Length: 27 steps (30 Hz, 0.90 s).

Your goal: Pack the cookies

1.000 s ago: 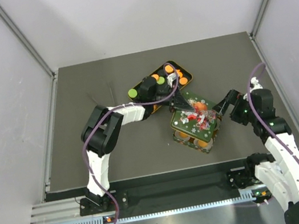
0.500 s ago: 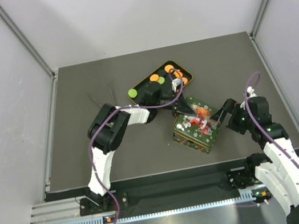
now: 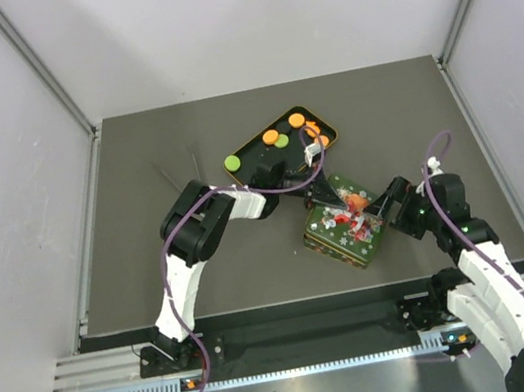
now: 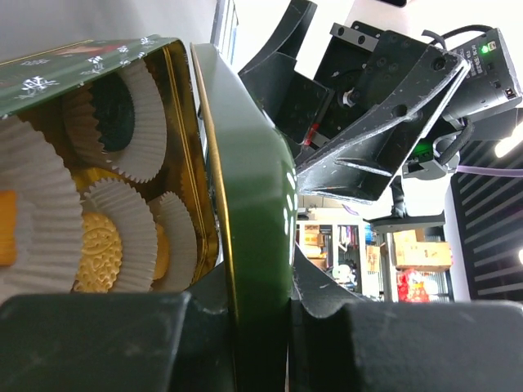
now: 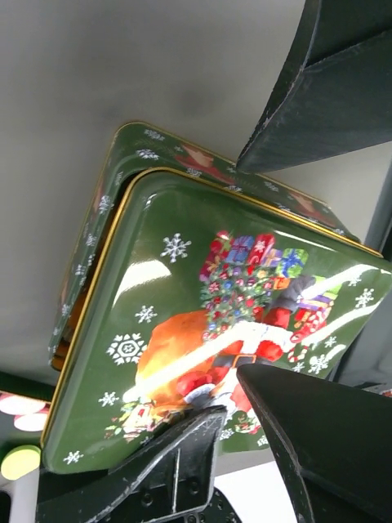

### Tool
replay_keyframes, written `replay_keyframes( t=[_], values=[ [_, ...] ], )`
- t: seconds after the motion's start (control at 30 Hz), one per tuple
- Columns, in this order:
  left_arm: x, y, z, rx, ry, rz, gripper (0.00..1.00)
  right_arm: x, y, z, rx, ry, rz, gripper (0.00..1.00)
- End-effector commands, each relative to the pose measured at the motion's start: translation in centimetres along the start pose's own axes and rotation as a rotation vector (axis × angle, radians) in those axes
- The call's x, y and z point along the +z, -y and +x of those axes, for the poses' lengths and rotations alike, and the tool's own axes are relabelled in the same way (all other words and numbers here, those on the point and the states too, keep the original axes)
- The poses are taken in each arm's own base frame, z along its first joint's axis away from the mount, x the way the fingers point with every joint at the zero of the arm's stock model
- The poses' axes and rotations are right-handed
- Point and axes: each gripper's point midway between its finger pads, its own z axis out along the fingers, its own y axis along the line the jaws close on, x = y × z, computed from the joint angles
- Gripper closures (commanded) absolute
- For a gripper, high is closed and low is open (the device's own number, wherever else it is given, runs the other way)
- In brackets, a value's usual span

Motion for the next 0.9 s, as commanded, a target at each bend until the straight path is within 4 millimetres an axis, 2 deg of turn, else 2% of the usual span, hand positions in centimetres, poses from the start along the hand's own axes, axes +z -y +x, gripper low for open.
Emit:
replay_keyframes(
  t=[0.0,0.7,0.87],
  values=[
    [0.3,1.4,-0.2,0.096,-0.021,0.044,0.83,0.5,-1.5,-0.9,-0.014,0.036,-0.070,0.00],
    [0.4,0.1,-0.7,0.068,-0.011,0.068,0.80,2.1,-0.2,-0.4,0.013,0.030,-0.042,0.01],
    [0.1,0.1,-0.8,0.061,-0.008,0.077,0.79,2.4,0.2,-0.3,0.012,0.031,-0.035,0.06]
  ],
)
